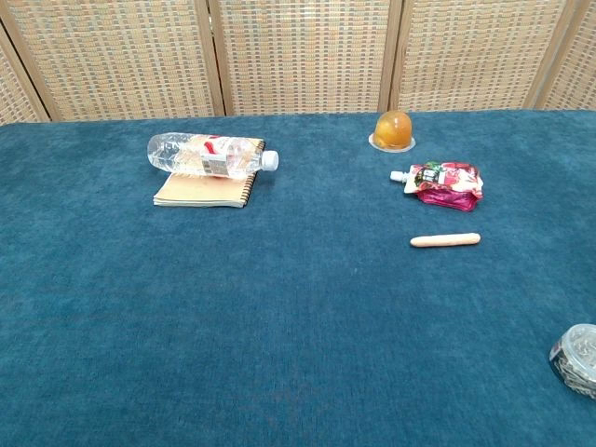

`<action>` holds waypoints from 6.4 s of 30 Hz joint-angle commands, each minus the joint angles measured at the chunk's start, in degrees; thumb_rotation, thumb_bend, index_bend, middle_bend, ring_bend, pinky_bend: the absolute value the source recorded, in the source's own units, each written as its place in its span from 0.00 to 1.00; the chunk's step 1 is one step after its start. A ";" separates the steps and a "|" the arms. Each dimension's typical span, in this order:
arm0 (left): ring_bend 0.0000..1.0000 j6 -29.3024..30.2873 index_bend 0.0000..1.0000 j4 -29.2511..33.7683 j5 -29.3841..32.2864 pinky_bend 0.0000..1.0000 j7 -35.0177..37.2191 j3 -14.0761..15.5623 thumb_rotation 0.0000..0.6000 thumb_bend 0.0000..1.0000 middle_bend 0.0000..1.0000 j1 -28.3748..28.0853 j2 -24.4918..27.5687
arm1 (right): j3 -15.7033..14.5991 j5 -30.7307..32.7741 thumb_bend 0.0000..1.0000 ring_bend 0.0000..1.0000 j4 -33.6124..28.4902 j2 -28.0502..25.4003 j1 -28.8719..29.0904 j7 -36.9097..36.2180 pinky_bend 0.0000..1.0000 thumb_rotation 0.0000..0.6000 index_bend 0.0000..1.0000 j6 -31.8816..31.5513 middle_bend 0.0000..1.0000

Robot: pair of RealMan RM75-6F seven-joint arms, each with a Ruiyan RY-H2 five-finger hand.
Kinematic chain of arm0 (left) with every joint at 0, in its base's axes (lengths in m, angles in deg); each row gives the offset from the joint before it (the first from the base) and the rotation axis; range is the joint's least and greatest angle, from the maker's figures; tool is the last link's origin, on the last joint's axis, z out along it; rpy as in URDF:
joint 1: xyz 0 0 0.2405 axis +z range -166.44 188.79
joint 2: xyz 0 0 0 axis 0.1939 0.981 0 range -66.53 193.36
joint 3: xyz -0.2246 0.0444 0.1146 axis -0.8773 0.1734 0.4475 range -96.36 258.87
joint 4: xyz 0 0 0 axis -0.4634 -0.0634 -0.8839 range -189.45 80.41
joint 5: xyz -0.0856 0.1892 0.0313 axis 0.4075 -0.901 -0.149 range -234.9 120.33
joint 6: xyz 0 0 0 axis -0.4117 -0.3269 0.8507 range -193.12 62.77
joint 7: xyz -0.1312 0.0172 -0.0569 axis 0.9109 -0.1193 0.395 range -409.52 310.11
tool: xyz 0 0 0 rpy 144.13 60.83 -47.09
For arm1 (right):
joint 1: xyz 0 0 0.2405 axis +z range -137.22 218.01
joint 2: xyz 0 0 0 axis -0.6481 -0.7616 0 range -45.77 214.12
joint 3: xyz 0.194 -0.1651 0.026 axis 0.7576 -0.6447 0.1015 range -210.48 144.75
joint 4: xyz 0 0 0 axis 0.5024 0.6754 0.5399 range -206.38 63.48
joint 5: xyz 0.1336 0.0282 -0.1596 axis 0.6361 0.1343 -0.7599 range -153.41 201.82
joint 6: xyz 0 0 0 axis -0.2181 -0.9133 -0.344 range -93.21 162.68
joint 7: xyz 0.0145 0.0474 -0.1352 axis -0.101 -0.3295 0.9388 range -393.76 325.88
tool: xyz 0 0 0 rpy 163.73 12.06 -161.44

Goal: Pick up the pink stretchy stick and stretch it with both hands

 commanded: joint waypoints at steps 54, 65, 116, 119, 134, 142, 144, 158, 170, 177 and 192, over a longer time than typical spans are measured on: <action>0.00 -6.07 0.00 -3.47 9.94 0.00 -4.84 -4.26 1.00 0.00 0.00 -4.16 -4.77 | 11.01 42.66 0.42 0.00 26.88 23.04 42.19 10.10 0.00 1.00 0.44 47.05 0.01; 0.00 -6.28 0.00 -3.47 10.87 0.00 -4.77 -4.52 1.00 0.00 0.00 -4.37 -4.76 | 10.89 45.14 0.49 0.00 30.52 26.21 44.42 8.73 0.00 1.00 0.46 48.08 0.03; 0.00 -6.73 0.00 -3.92 11.34 0.00 -3.86 -4.18 1.00 0.00 0.00 -4.87 -4.73 | 8.50 39.67 0.58 0.00 28.01 26.10 43.99 2.62 0.00 1.00 0.63 44.04 0.12; 0.00 -6.66 0.00 -3.94 11.17 0.00 -3.41 -4.24 1.00 0.00 0.00 -4.88 -4.48 | 9.41 39.14 0.58 0.00 23.89 24.54 44.04 2.24 0.00 1.00 0.63 43.12 0.12; 0.00 -10.12 0.00 -3.06 8.36 0.00 -3.55 -5.00 1.00 0.00 0.00 -8.46 -1.57 | 16.83 54.43 0.59 0.00 8.38 21.78 50.12 5.16 0.00 1.00 0.63 43.24 0.14; 0.00 -13.84 0.00 -5.86 6.04 0.00 -4.16 -7.34 1.00 0.00 0.00 -13.74 -1.65 | 20.35 66.00 0.59 0.00 8.39 23.47 57.08 6.80 0.00 1.00 0.63 43.58 0.16; 0.00 -14.72 0.00 -7.18 5.75 0.00 -4.57 -8.20 1.00 0.00 0.00 -15.39 -2.68 | 21.64 69.16 0.59 0.00 8.92 24.60 59.02 6.75 0.00 1.00 0.63 42.86 0.16; 0.00 -22.54 0.15 -13.74 -2.34 0.00 -1.39 -11.27 1.00 0.00 0.00 -28.89 -9.46 | 23.96 77.87 0.60 0.00 12.12 33.07 70.15 12.01 0.00 1.00 0.64 35.69 0.17; 0.00 -26.83 0.32 -15.29 -1.85 0.00 -0.27 -11.69 1.00 0.18 0.00 -36.02 -17.84 | 22.79 77.34 0.60 0.00 13.36 35.86 70.86 12.11 0.00 1.00 0.64 33.55 0.17; 0.00 -28.21 0.38 -15.01 -0.09 0.00 -4.11 -11.18 1.00 0.27 0.00 -37.59 -19.57 | 22.56 76.98 0.60 0.00 13.55 36.02 70.51 11.83 0.00 1.00 0.64 33.67 0.17; 0.00 -29.87 0.42 -18.16 2.32 0.00 -8.03 -10.06 1.00 0.29 0.00 -40.20 -24.67 | 22.01 76.60 0.60 0.00 13.54 36.05 69.79 11.53 0.00 1.00 0.64 34.01 0.17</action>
